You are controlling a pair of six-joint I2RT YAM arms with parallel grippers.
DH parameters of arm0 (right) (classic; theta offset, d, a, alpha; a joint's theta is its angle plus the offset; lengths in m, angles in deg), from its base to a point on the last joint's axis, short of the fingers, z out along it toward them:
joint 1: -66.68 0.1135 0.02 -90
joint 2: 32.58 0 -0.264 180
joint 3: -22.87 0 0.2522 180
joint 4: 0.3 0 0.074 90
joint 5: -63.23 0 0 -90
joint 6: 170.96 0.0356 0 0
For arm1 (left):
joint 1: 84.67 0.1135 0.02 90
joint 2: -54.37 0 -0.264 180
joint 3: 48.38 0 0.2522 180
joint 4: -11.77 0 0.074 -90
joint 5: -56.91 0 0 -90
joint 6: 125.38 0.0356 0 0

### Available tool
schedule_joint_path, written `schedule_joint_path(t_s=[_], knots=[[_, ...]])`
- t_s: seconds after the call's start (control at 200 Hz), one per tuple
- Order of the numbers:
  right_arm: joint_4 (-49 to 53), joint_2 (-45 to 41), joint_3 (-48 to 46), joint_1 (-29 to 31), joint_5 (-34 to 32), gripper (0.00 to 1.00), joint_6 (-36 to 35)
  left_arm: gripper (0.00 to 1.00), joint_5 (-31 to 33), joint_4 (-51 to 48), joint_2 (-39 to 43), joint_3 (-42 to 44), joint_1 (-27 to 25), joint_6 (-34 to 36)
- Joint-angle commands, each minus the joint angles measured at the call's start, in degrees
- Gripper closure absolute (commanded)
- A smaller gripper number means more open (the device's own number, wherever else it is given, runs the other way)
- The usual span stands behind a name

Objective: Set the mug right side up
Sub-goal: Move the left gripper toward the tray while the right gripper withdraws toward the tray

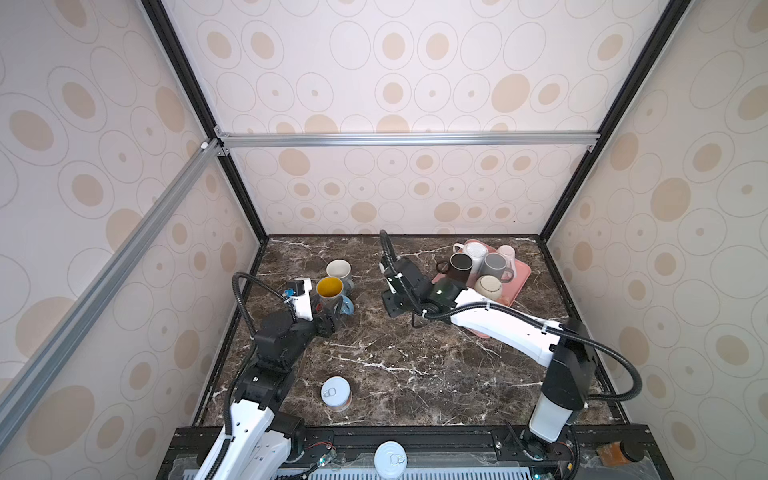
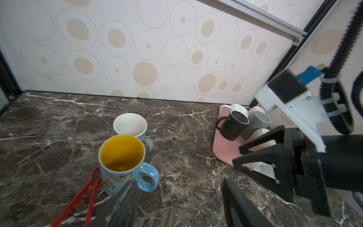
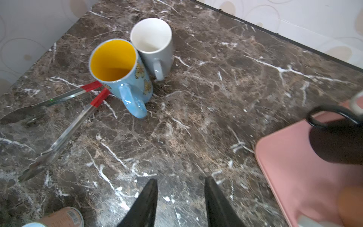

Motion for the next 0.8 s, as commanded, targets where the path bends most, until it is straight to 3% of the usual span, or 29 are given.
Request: schedule_joint_path(t_s=[0.0,0.205,0.37,0.63,0.795], knots=[[4.25,-5.57,-5.21,-2.78,-2.96,0.57,5.67,0.33,-4.78,10.68,-1.92,2.13,-0.94,-4.16],[9.38,-15.82,-15.31,-7.95,-3.43,0.56,10.58,0.34,-4.01,18.03,-8.79,4.62,-6.19,-3.40],[10.97,-25.06,-24.28,-11.73,-3.79,0.55,13.90,0.34,-3.44,21.66,-18.02,3.10,-13.60,0.35],[11.41,-34.00,-32.99,-19.74,-0.88,0.53,16.49,0.33,-5.61,24.00,-35.45,-5.03,-25.84,5.17],[13.93,-34.55,-33.89,-22.05,0.62,0.53,16.30,0.31,-7.85,20.89,-46.47,-12.61,-29.55,11.72]])
